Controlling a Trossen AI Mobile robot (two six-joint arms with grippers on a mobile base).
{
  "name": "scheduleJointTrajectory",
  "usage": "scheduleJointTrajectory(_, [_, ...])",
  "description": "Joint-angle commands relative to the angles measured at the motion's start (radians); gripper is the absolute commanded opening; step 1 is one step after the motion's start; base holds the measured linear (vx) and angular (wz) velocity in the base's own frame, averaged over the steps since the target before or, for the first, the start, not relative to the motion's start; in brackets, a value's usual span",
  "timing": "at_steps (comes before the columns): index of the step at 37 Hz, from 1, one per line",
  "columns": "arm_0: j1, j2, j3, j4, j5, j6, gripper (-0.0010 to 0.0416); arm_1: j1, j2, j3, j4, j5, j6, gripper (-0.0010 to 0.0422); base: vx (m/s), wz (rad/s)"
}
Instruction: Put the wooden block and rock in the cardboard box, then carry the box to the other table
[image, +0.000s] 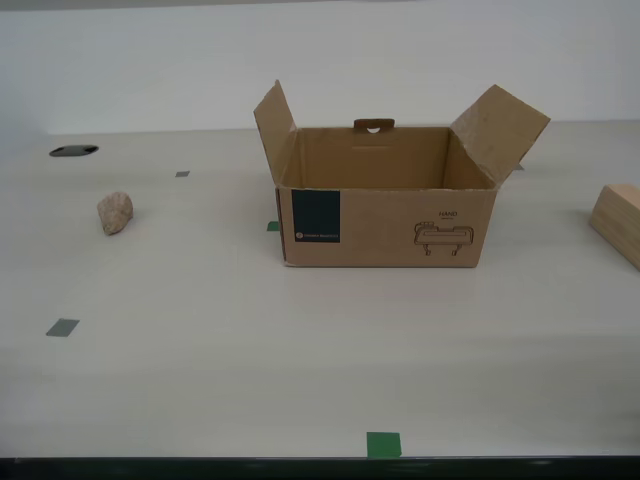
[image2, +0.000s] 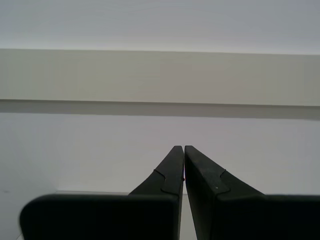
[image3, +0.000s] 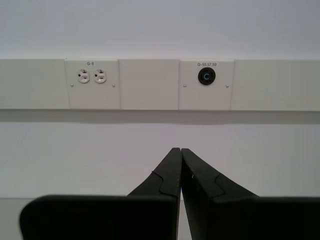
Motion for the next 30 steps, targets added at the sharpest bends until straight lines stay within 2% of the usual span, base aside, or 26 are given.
scheduleJointTrajectory(1, [0.001, 0.000, 0.000, -0.004, 0.002, 0.003, 0.0000, 0.000, 0.000, 0.000, -0.001, -0.002, -0.001, 0.0000, 0.000, 0.000])
scheduleJointTrajectory(30, [0.001, 0.000, 0.000, -0.005, 0.002, 0.002, 0.0000, 0.000, 0.000, 0.000, -0.005, -0.002, -0.002, 0.0000, 0.000, 0.000])
